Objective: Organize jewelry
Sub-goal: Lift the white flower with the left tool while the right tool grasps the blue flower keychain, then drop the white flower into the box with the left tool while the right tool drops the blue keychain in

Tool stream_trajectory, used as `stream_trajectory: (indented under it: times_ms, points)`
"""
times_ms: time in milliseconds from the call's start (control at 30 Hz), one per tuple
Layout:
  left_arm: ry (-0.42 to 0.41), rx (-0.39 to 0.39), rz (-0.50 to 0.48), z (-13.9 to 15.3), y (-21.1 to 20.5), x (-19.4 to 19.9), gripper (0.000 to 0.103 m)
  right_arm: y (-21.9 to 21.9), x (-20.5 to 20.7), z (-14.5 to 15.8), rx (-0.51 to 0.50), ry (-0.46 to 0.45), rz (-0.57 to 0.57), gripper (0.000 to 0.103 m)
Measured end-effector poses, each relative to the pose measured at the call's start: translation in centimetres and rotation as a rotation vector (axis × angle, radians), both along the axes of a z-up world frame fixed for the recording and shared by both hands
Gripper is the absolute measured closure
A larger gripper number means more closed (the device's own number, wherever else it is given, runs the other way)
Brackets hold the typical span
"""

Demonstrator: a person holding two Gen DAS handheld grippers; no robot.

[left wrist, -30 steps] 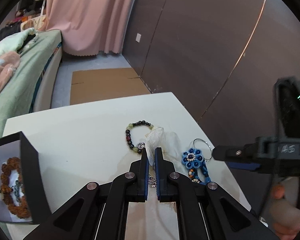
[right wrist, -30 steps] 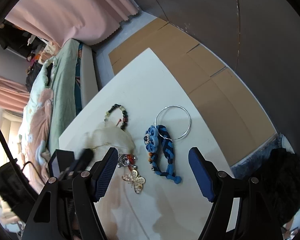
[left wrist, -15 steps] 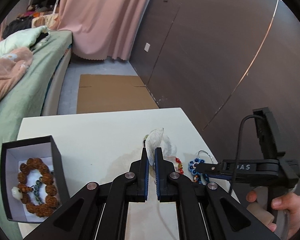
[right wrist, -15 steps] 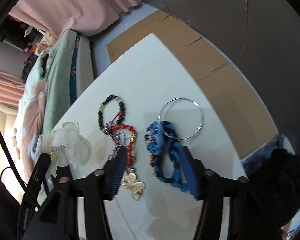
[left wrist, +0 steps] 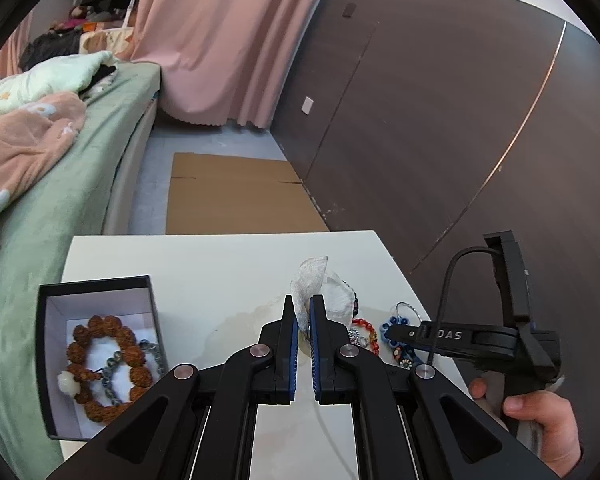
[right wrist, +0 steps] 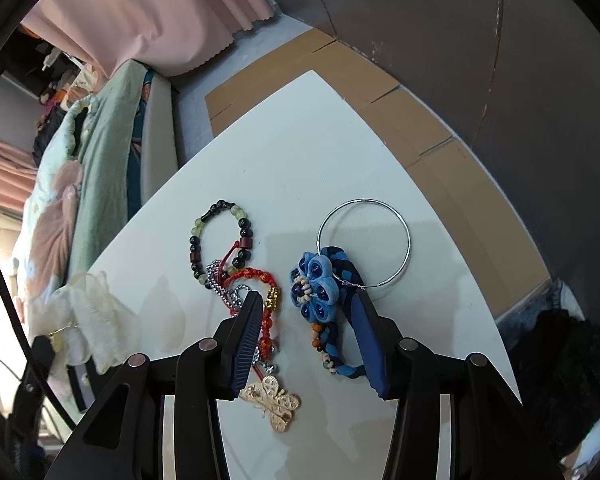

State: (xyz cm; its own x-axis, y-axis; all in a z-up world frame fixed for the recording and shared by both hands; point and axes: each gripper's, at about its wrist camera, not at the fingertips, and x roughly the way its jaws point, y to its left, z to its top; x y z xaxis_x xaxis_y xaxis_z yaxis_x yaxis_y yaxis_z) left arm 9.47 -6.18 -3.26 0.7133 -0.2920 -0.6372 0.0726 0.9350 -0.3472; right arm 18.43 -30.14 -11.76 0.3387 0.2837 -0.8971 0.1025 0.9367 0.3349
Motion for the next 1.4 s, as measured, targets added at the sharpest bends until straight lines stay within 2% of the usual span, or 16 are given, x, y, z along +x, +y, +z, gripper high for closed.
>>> stream_trajectory:
  times_ms: [100,133,233,300,667,900,1033,1267,1400]
  points:
    - [-0.005,0.001,0.008,0.3,0.5,-0.4,0.098,0.2,-0.1,0.1,-0.054,-0.015,-0.01,0.075]
    - [-0.006,0.001,0.011,0.4,0.7,-0.5,0.098,0.3,-0.1,0.1,-0.065,-0.02,-0.012,0.084]
    - [-0.012,0.003,0.023,0.6,0.9,-1.2,0.098,0.1,-0.2,0.1,-0.049,-0.037,-0.028,0.094]
    - [-0.017,0.001,0.032,0.8,1.3,-1.6,0.098,0.1,-0.4,0.3,-0.038,-0.046,-0.038,0.095]
    - [-0.062,-0.026,0.109,3.2,4.8,-4.1,0.098,2.2,-3.5,5.5,0.09,-0.251,0.043,0.096]
    - [-0.07,0.03,0.245,3.6,7.7,-5.3,0.098,4.3,-5.5,7.4,0.16,-0.332,0.095,0.096]
    - [-0.03,0.017,0.291,3.0,9.1,-5.4,0.098,5.2,-6.3,8.0,0.205,-0.361,0.116,0.096]
    - [0.11,-0.085,0.348,0.6,11.4,-4.3,0.092,7.8,-7.2,8.4,0.281,-0.384,0.167,0.096]
    - [0.122,-0.126,0.413,0.3,12.8,-4.5,0.09,9.5,-7.7,8.6,0.348,-0.393,0.208,0.096]
